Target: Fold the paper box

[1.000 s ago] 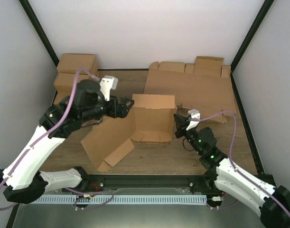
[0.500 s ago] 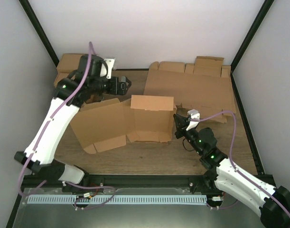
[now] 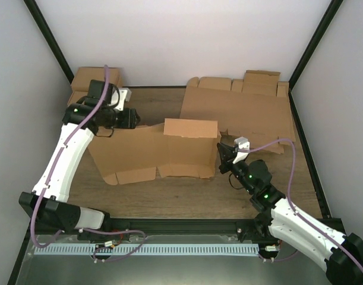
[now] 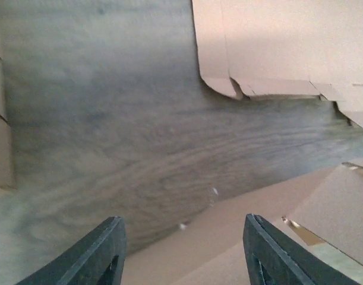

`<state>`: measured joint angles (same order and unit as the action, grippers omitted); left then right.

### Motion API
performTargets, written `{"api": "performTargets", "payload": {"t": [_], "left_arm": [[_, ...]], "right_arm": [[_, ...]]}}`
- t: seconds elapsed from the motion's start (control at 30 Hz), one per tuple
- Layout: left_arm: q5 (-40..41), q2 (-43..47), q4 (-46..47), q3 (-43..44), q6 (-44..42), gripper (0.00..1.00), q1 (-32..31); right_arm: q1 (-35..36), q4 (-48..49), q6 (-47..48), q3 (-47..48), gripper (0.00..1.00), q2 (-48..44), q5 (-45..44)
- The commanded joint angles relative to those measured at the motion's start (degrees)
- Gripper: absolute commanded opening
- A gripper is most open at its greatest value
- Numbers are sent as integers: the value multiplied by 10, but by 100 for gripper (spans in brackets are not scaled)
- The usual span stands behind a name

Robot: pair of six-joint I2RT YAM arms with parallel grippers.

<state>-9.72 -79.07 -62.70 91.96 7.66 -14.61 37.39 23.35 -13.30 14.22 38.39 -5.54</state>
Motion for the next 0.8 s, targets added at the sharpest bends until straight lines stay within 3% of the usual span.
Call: {"api": "performTargets", "payload": {"t": [0.0,0.1,0.2,0.33,0.5,0.77], "left_arm": [[-124,8,15,-59,5,48,-2],[-230,30,56,-108,37,29,-3],[-280,50,99,-149,76,24,-6],[-350,63,143,-187,116,31,-7],[-365,68,165,-201,166,36,-9],[-333,153,361,-312,410,49,-33]], "right_arm": [[8,-15,12,19,3,-3,6],[8,-14,11,21,3,-2,11],[8,-14,7,21,3,0,19],[8,-8,-2,20,3,4,31],[8,-8,-10,23,4,8,47],[8,-12,-19,30,5,6,59]]}}
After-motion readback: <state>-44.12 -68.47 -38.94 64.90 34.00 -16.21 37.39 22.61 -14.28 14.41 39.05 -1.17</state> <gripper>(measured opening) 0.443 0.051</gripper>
